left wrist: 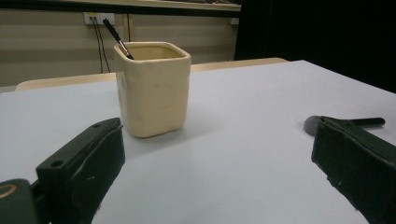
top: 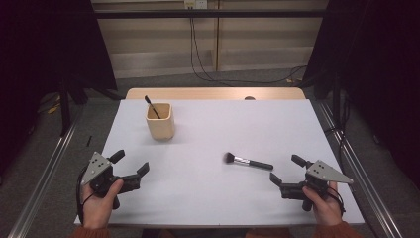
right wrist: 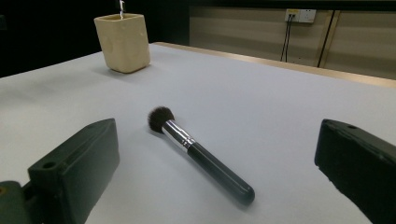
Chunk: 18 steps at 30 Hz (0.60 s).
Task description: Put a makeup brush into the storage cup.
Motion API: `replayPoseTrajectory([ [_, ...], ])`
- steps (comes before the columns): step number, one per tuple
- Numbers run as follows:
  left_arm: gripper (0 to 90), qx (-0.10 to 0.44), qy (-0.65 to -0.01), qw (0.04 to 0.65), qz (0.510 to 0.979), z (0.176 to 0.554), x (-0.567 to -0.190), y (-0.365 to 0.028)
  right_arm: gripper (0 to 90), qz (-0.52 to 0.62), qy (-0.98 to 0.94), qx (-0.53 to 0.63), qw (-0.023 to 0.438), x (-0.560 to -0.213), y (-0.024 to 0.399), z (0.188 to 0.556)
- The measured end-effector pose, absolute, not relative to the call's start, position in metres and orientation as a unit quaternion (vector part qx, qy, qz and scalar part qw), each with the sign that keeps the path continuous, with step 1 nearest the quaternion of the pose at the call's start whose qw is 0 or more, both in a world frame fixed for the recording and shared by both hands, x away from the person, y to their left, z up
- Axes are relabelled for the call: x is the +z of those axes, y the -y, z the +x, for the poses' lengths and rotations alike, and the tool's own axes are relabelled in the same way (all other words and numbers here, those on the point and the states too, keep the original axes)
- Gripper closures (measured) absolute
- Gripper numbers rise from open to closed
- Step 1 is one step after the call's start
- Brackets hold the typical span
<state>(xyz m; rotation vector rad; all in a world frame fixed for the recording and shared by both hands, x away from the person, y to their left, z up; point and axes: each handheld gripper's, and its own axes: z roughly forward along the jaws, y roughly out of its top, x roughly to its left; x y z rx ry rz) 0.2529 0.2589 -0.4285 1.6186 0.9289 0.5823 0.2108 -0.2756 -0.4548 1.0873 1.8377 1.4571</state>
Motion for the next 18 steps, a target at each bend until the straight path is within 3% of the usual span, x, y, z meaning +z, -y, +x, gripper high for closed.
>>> replayPoseTrajectory([
  [18,2.8,0.23,-0.386,0.565,0.692,0.2521,-0.4358,-0.2569,0.0,0.408,-0.675,0.548,0.277,-0.4527,0.2791,0.2057],
])
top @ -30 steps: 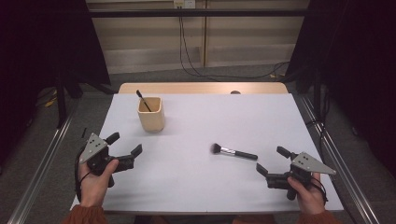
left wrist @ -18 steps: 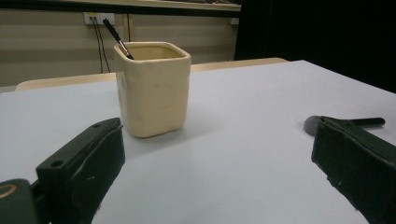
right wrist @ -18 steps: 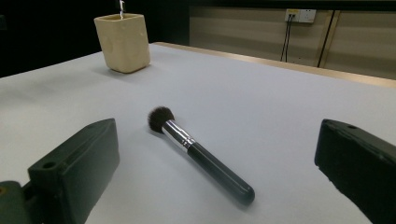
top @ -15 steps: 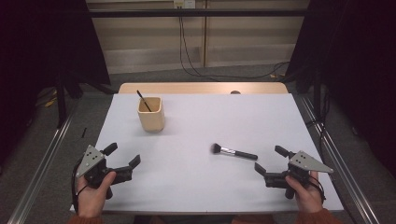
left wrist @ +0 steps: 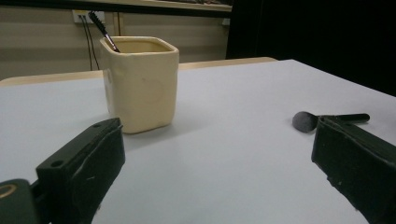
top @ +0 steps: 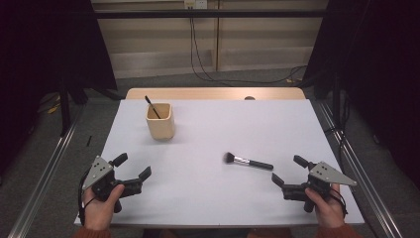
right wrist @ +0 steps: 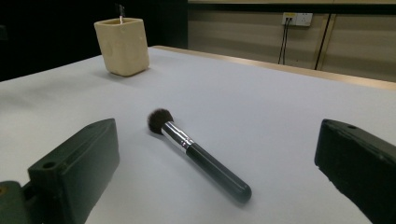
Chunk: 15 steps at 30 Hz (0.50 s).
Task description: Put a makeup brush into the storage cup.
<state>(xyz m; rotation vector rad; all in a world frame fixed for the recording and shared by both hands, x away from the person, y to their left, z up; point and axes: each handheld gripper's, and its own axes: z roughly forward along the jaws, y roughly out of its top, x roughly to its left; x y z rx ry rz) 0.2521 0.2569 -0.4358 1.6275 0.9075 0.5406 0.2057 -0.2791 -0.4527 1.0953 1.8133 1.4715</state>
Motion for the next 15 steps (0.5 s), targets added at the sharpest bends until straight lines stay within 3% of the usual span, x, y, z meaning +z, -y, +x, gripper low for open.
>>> replayPoseTrajectory([
  [15,2.8,0.233,-0.383,0.564,0.694,0.252,-0.435,-0.257,0.1,0.414,-0.672,0.549,0.276,-0.442,0.269,0.224],
])
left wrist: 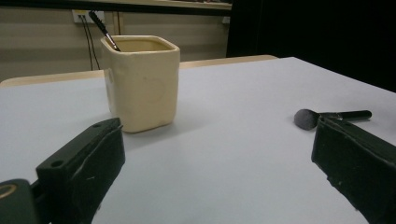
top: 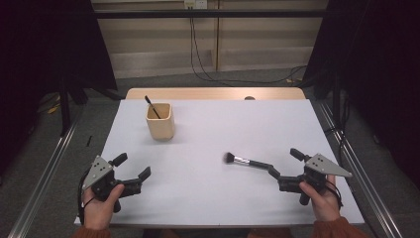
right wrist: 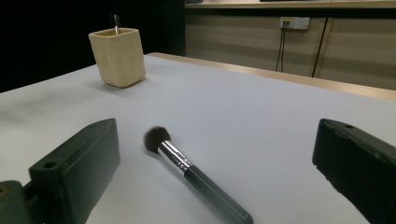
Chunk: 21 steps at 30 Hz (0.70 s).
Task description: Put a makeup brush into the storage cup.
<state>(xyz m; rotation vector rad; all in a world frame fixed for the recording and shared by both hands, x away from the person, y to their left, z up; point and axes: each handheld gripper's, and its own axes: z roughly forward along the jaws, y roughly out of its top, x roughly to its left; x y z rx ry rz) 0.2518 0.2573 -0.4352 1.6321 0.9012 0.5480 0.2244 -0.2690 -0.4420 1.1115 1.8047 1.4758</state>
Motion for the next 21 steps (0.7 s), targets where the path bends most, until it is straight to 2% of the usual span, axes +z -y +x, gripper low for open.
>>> replayPoseTrajectory([
  [13,2.7,0.231,-0.376,0.565,0.697,0.248,-0.432,-0.253,2.6,0.398,-0.711,0.53,0.234,-0.429,0.261,0.252],
  [21,2.8,0.229,-0.375,0.559,0.703,0.249,-0.434,-0.253,5.9,0.394,-0.723,0.51,0.247,-0.42,0.249,0.279],
])
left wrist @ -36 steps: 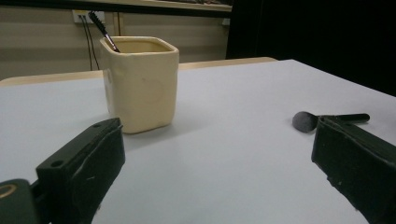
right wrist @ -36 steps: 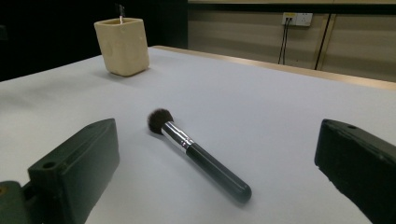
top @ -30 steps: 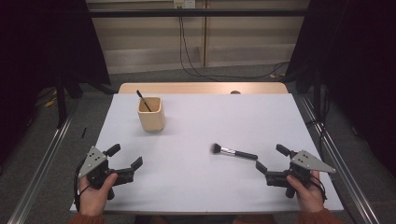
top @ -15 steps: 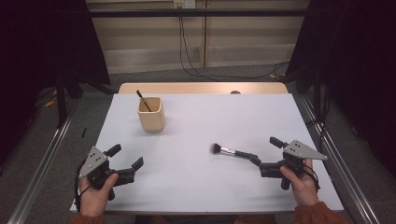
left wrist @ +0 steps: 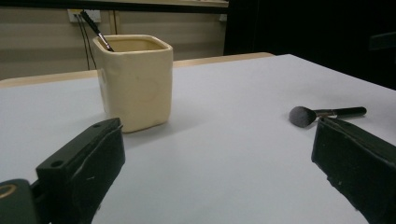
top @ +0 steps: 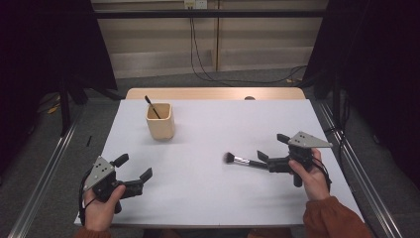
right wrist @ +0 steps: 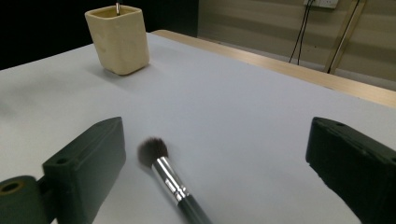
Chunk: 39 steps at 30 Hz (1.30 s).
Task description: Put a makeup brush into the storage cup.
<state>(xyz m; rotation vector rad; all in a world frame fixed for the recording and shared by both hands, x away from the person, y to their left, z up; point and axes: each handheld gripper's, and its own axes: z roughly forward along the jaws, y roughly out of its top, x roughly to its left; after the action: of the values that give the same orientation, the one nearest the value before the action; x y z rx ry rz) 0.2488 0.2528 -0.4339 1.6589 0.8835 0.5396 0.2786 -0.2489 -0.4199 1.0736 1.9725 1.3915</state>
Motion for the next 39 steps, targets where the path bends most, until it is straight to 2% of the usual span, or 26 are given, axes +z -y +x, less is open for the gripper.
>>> replayPoseTrajectory([
  [8,2.8,0.23,-0.378,0.557,0.703,0.249,-0.435,-0.252,4.5,0.391,-0.748,0.484,0.23,-0.416,0.24,0.298],
  [12,2.8,0.232,-0.377,0.556,0.703,0.248,-0.435,-0.251,3.3,0.396,-0.772,0.457,0.196,-0.416,0.242,0.308],
  [18,2.8,0.233,-0.382,0.554,0.702,0.249,-0.436,-0.252,3.6,0.398,-0.799,0.416,0.176,-0.415,0.246,0.316],
  [22,2.7,0.234,-0.379,0.551,0.705,0.249,-0.436,-0.252,5.1,0.393,-0.814,0.404,0.139,-0.414,0.247,0.32],
  [39,2.9,0.235,-0.382,0.549,0.705,0.25,-0.437,-0.253,4.2,0.35,-0.891,0.282,0.064,-0.417,0.236,0.334],
])
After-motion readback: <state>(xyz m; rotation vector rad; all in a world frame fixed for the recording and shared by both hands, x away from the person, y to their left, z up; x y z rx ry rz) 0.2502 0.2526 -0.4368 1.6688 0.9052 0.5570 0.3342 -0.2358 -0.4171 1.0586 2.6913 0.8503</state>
